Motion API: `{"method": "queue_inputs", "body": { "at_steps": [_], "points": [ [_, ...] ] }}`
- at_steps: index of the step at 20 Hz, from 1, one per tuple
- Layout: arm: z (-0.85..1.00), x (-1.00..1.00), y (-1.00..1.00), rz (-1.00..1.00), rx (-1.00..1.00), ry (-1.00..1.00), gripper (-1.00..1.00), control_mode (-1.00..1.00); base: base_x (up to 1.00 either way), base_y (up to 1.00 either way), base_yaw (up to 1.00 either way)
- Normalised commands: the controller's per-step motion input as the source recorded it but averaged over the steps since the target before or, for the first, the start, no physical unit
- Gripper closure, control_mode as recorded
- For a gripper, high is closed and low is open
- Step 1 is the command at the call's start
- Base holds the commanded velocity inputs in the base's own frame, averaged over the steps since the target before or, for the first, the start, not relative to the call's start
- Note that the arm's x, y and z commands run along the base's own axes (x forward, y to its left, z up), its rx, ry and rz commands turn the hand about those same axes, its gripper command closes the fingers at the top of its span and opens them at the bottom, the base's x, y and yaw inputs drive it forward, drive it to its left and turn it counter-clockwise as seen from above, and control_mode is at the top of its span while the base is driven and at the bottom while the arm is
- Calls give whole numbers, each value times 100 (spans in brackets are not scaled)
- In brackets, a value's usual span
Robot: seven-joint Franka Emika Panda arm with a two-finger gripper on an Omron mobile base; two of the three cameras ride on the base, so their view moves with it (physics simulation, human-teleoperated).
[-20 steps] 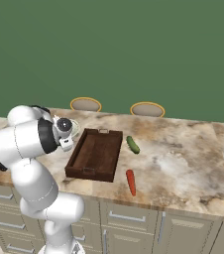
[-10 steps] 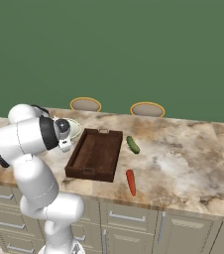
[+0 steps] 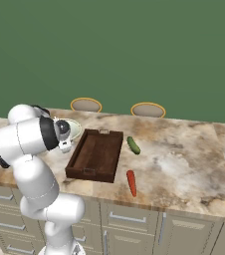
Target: Place the two vegetables and bowl onto the tray for setting up a vegetable dip station.
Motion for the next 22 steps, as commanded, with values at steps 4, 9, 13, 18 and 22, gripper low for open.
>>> {"method": "queue_inputs", "body": {
  "at_steps": [4,9,13,18,22],
  "points": [
    [0,0,0,0,0,0,100,-100,0,0,0],
    [0,0,0,0,0,0,100,-100,0,0,0],
    [0,0,0,0,0,0,100,-100,0,0,0],
    [3,0,-2,0,0,0,100,-100,0,0,0],
    [29,0,-16,0,0,0,100,-100,0,0,0]
  ]
}}
